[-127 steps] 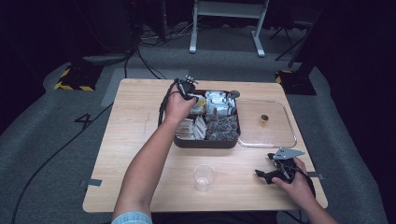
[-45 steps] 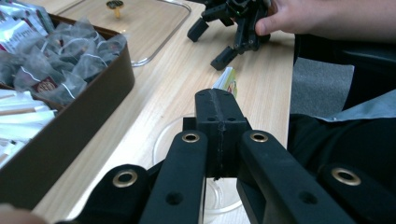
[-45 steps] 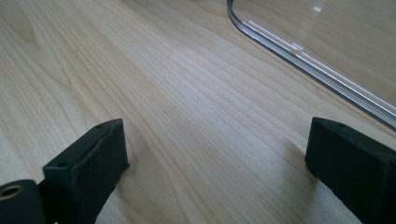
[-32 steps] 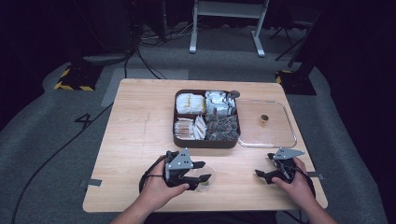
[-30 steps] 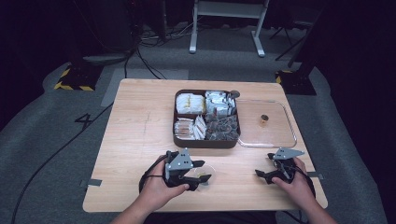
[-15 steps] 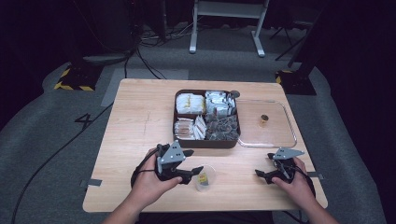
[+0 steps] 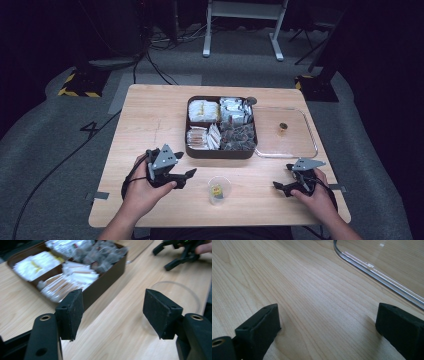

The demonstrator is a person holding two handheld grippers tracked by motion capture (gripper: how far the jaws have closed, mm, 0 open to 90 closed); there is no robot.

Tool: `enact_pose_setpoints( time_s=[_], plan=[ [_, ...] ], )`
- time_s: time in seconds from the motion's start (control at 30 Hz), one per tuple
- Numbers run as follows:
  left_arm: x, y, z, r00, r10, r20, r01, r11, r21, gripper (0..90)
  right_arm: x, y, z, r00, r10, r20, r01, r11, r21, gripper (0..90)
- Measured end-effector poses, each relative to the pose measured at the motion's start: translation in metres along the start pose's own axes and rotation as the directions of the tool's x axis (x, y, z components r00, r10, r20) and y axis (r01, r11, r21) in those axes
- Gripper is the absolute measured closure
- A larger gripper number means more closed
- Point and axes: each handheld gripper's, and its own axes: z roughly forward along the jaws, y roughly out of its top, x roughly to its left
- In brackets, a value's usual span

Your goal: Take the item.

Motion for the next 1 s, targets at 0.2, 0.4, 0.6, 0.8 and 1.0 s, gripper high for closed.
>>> enact_pose_setpoints(
  time_s=[0.2,0.4,0.6,0.8,1.0],
  plan=[
    [0.012,-0.013,-0.004,0.9992,-0.023,-0.033,0.024,0.9994,0.026,31.7,0.0,0.0,0.0,1.0,0.0,0.0,0.0,1.0,0.0,5.7],
    [0.023,-0.03,-0.006,0.9966,-0.047,-0.068,0.051,0.9971,0.057,30.4,0.0,0.0,0.0,1.0,0.001,0.0,-0.001,1.0,0.0,5.7],
    [0.036,-0.05,-0.008,0.9897,-0.082,-0.117,0.095,0.9893,0.111,28.8,0.0,0.0,0.0,1.0,0.001,-0.001,-0.001,1.0,0.0,5.7],
    [0.047,-0.069,-0.008,0.9836,-0.108,-0.145,0.131,0.9784,0.16,27.7,0.0,0.0,0.0,1.0,0.0,0.0,0.0,1.0,0.0,5.7],
    [0.054,-0.084,-0.006,0.9776,-0.122,-0.171,0.156,0.9672,0.201,26.8,0.0,0.0,0.0,1.0,0.0,0.0,0.0,1.0,0.0,5.7]
  ],
)
